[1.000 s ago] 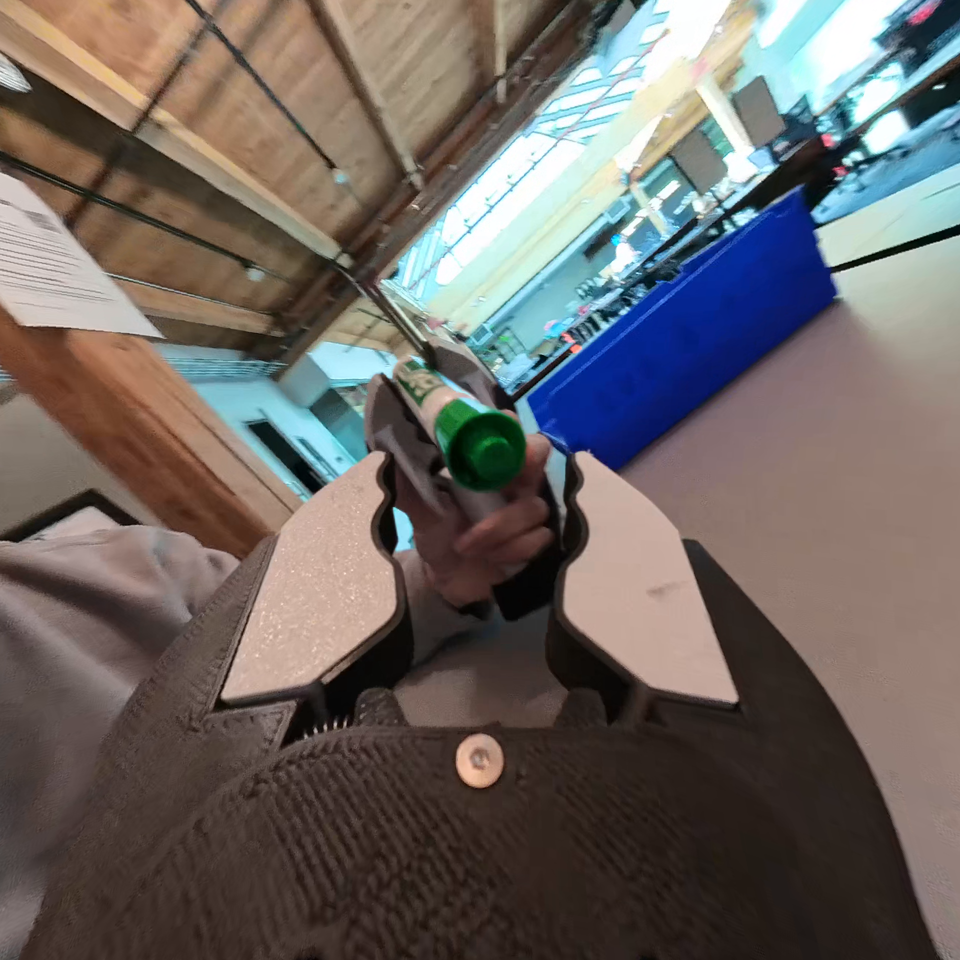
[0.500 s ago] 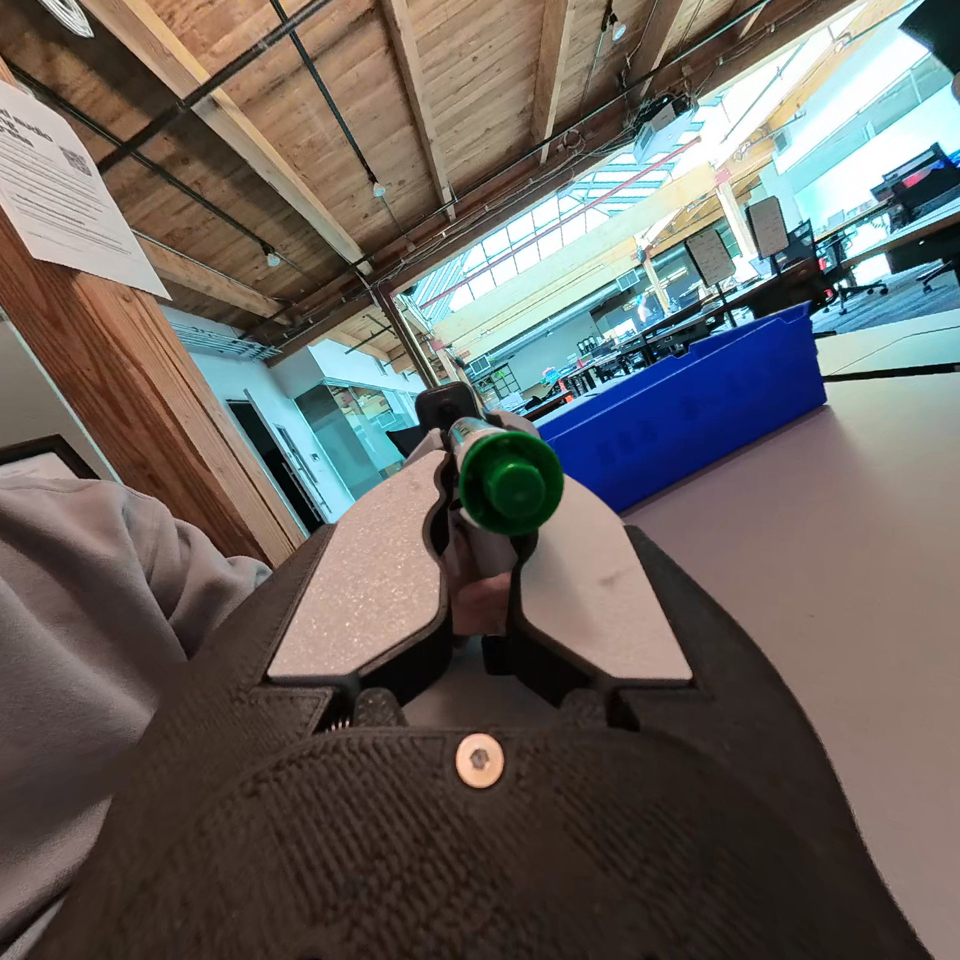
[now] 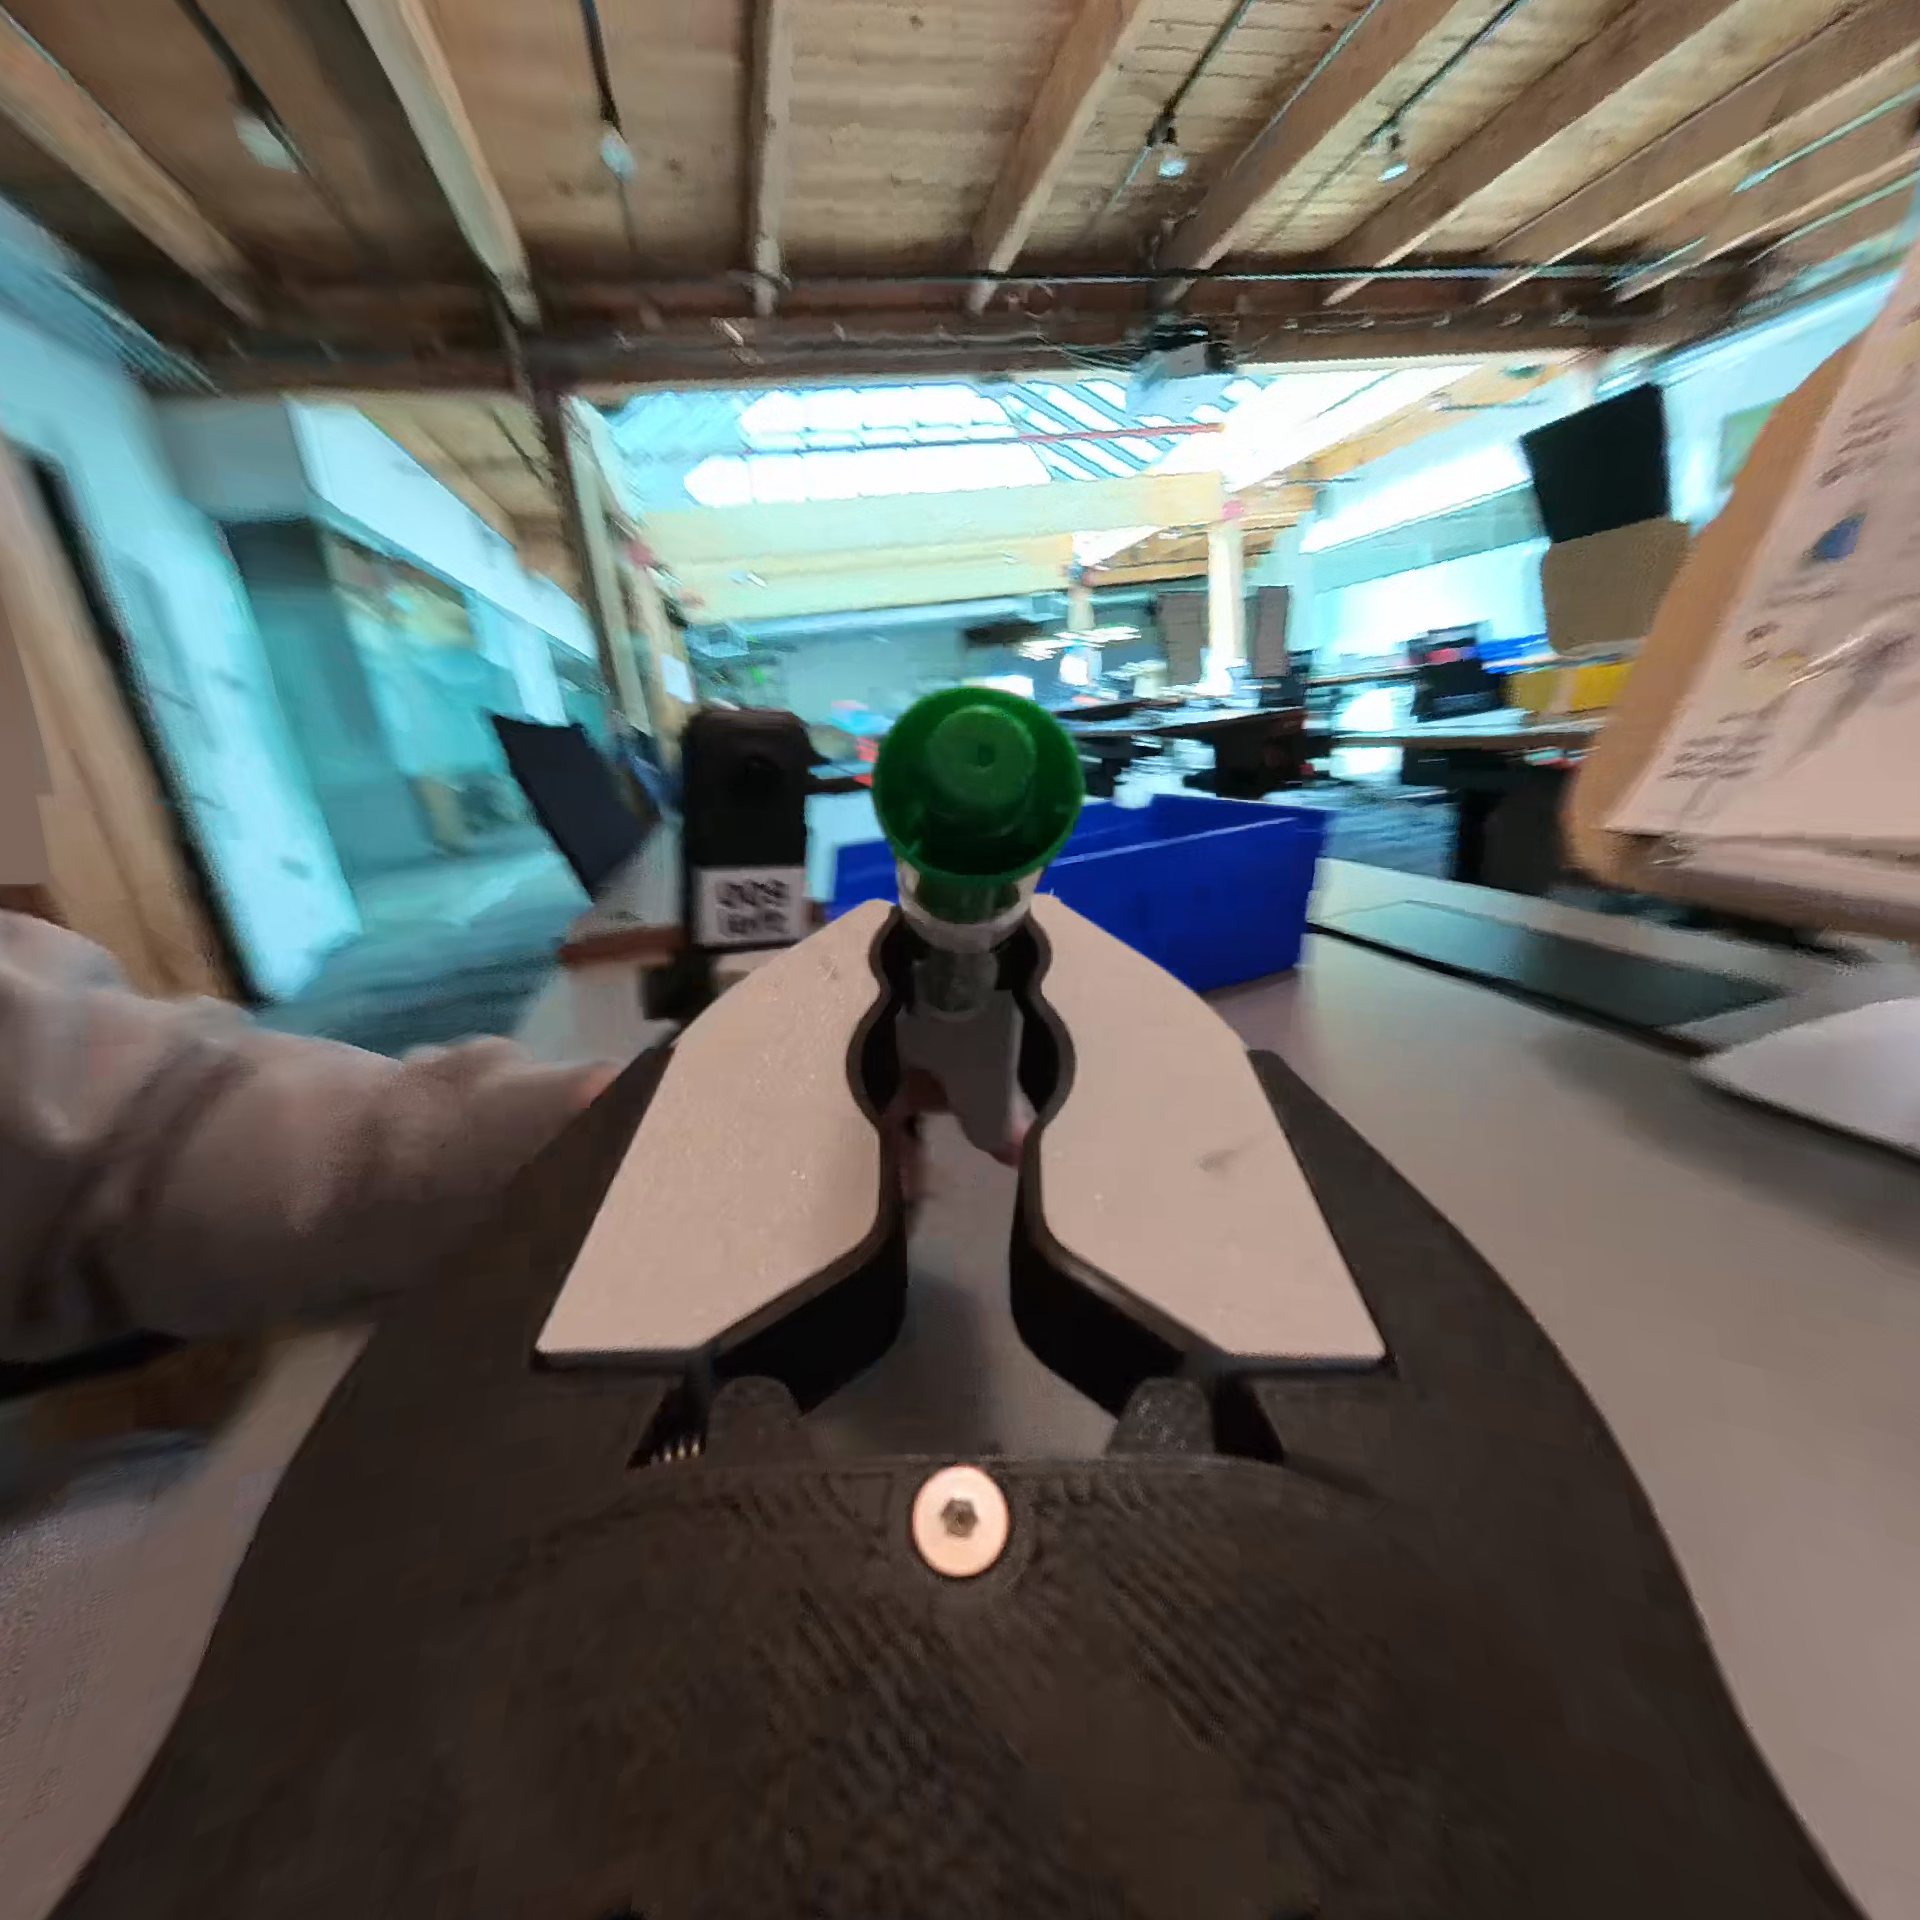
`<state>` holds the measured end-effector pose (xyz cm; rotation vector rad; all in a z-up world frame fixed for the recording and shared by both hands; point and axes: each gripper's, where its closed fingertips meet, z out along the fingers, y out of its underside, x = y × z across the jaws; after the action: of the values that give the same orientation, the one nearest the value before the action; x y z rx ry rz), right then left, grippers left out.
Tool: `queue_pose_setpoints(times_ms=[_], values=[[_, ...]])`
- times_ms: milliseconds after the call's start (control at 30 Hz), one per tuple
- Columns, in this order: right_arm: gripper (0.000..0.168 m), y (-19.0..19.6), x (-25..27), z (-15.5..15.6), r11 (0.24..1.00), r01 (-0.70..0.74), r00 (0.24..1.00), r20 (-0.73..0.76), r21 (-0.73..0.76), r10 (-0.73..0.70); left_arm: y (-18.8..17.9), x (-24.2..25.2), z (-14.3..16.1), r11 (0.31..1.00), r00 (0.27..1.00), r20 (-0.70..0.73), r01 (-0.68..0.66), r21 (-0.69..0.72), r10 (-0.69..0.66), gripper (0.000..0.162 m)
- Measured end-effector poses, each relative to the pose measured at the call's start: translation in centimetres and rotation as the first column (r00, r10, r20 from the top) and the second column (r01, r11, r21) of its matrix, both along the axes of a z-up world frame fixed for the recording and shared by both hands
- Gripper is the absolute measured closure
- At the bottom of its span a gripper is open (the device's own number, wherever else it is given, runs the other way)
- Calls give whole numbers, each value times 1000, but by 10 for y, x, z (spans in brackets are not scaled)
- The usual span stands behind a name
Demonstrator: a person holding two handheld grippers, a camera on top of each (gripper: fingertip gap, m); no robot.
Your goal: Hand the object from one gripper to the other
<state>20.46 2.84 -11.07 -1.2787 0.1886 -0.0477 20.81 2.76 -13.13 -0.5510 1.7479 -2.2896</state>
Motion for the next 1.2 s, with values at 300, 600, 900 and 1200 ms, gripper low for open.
queue_pose_setpoints(times_ms=[300, 600, 900, 1200], values=[[150, -24, 52, -40, 539, 781, 529, 792, -315, -304, -5, 0, -2, 923, 908, 371, -298, 242, 196, 121], [150, -1, 38, -60, 511, 792, 453, 883, -335, -124, -32, -24, -15, 883, 847, 529, -290, 369, 57, 138], [125, -3, 39, -47, 641, 709, 567, 778, -294, -271, -11, -22, 19, 983, 949, 303, -128, 132, 83, 140], [149, 3, 29, -47, 669, 693, 519, 830, -269, -204, 33, -4, 46, 918, 986, -101, 86, -387, -135, 141]])
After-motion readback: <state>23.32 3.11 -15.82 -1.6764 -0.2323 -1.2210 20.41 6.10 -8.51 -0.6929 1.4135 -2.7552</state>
